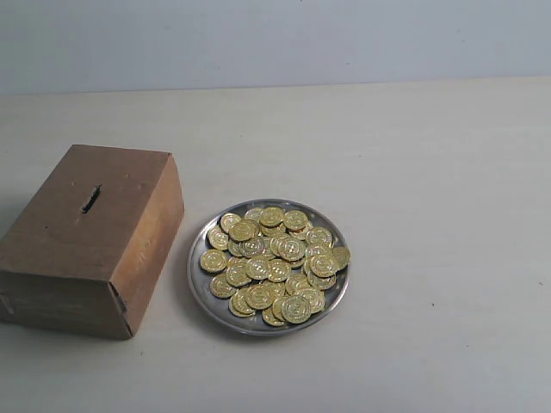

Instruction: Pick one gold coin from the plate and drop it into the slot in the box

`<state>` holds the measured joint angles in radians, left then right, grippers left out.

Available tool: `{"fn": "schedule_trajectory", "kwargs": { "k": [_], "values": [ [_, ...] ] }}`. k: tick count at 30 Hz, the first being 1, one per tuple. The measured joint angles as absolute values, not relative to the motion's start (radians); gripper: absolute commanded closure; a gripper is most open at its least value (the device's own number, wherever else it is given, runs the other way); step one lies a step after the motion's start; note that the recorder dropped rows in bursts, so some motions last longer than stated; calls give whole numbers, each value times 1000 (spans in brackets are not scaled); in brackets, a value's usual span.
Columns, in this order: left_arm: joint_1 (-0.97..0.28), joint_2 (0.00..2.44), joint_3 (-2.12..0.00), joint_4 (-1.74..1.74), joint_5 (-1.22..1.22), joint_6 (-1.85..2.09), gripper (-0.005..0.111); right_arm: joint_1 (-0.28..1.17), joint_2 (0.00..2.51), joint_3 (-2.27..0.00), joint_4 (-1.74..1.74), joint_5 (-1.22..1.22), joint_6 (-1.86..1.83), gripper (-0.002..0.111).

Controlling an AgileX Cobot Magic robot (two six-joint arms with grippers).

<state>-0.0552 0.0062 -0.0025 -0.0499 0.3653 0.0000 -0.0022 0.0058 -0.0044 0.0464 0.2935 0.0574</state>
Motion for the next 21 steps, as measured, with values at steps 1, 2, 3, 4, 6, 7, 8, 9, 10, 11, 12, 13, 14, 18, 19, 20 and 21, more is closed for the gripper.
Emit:
{"fn": "schedule_trajectory", "kwargs": {
  "k": [1,2,3,4,6,7,8,9,10,11,12,13,14,18,19,20,21],
  "values": [
    [-55,6,-3,-50,365,0,107,-2,6,-4,46,293,56,108],
    [-55,6,-3,-50,365,0,107,-2,6,-4,46,294,54,108],
    [-55,6,-3,-50,365,0,107,-2,6,-4,46,294,52,108],
    [-55,6,-3,-50,365,0,107,-2,6,-4,48,294,46,108],
    [-55,6,-3,-50,365,0,107,-2,6,-4,50,294,41,108],
    [-55,6,-3,-50,365,0,107,-2,6,-4,50,294,39,108],
    [-55,6,-3,-50,365,0,107,-2,6,-4,50,294,39,108],
    [-55,6,-3,-50,365,0,107,1,6,-4,50,294,37,108],
    [-55,6,-3,-50,365,0,107,5,6,-4,50,294,37,108],
    [-55,6,-3,-50,365,0,107,11,6,-4,50,294,37,108],
    [-55,6,-3,-50,365,0,107,11,6,-4,50,294,37,108],
    [-55,6,-3,-50,365,0,107,13,6,-4,50,294,37,108],
    [-55,6,-3,-50,365,0,107,13,6,-4,50,294,37,108],
    [-55,6,-3,-50,365,0,107,13,6,-4,50,294,37,108],
    [-55,6,-3,-50,365,0,107,13,6,-4,50,294,37,108],
    [-55,6,-3,-50,365,0,107,13,6,-4,50,294,37,108],
    [-55,6,-3,-50,365,0,107,13,6,-4,50,294,37,108]
  ]
}}
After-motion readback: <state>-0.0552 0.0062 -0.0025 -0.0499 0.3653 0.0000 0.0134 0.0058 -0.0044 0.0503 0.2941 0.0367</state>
